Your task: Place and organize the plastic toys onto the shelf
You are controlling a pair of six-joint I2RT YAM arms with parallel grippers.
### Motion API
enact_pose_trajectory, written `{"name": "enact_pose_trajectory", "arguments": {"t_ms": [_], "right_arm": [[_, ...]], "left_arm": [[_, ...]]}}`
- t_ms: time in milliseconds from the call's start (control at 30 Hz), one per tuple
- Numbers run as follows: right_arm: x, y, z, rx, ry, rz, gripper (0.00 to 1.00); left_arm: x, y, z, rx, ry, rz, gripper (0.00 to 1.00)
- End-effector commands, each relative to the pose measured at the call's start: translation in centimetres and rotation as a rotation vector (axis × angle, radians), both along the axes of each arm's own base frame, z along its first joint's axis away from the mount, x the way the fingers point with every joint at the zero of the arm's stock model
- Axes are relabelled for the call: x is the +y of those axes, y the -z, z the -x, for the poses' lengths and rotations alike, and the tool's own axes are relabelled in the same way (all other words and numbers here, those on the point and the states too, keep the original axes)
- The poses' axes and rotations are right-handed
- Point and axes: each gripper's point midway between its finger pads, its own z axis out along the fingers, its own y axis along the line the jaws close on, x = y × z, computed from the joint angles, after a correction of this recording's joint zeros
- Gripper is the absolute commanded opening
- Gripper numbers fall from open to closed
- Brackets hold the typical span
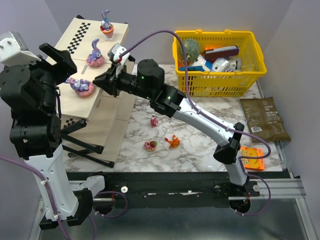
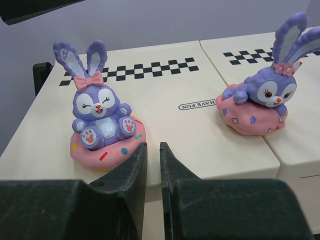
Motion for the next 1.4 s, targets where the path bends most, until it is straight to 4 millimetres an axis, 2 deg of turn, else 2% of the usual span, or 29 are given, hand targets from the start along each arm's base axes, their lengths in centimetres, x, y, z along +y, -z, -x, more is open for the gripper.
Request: {"name": "enact_pose_trajectory", "arguments": {"t_ms": [0,300,500,533,633,667,733,767,833,933,1067,1133,1200,1233,1267,1300,1333,1367], "right_arm": [[0.2,-0.8,1.1,-0.028,0.022,-0.006,0.23],[0.6,-0.3,2.6,-0.017,0.01,0.012,0.22],[-0.2,-0.6,1.5,-0.005,0.089,0.013,0.22],[-0.9,-1.3,0.9,0.0,0.138,-0.001,0.22],[-1.9,-3.1,0.7,-0.007,0.169,-0.03,0.25],[-2.8,-4.7,0.9,-0.009,0.178,-0.059,0.27],[-3.9,-6.6,1.2,-0.019,0.183,-0.09,0.33],[-5.2,-8.2,1.5,-0.028,0.198,-0.117,0.36],[-6.5,-9.3,1.8,-0.029,0.216,-0.131,0.45],[-9.1,-9.4,1.7,-0.008,0.275,-0.107,0.57],[-13.6,-6.2,0.3,0.021,0.448,0.035,0.72],[-16.1,-3.6,0.0,0.052,0.516,0.108,0.8],[-18.2,0.1,-0.7,0.119,0.597,0.182,0.9],[-19.8,3.1,-0.4,0.144,0.615,0.248,0.93],[-20.8,5.0,-0.6,0.165,0.635,0.284,0.98],[-21.6,6.4,-0.4,0.193,0.646,0.294,1.0],[-22.0,8.7,-0.2,0.206,0.646,0.341,1.0],[-22.8,12.1,0.5,0.226,0.636,0.41,1.0]], "left_arm": [[0.6,0.0,1.1,0.003,-0.045,-0.021,0.86],[0.7,0.2,1.3,0.007,-0.05,-0.027,0.87],[0.4,0.3,1.2,0.006,-0.039,-0.027,0.87],[0.3,0.3,1.2,0.007,-0.033,-0.029,0.88],[-0.2,0.1,1.0,0.003,-0.006,-0.031,0.89],[-0.3,0.0,1.0,-0.001,0.003,-0.035,0.9],[-0.7,-0.2,0.9,-0.006,0.023,-0.037,0.91],[-1.0,-0.3,0.8,-0.009,0.041,-0.038,0.92],[-1.5,-0.4,0.6,-0.012,0.065,-0.045,0.93],[-2.5,-0.5,0.4,-0.016,0.121,-0.057,0.95],[-4.4,-0.8,0.2,-0.032,0.229,-0.091,0.98],[-5.8,-0.7,0.0,-0.032,0.304,-0.105,0.99],[-6.9,-0.8,0.0,-0.043,0.364,-0.117,0.99],[-7.8,-0.7,0.1,-0.045,0.413,-0.124,0.99],[-8.3,-0.9,0.2,-0.056,0.438,-0.129,0.99],[-8.9,-0.7,0.2,-0.056,0.469,-0.131,0.99],[-9.6,-0.7,0.4,-0.061,0.513,-0.136,0.99],[-10.1,-0.9,0.4,-0.073,0.536,-0.137,0.99]]}}
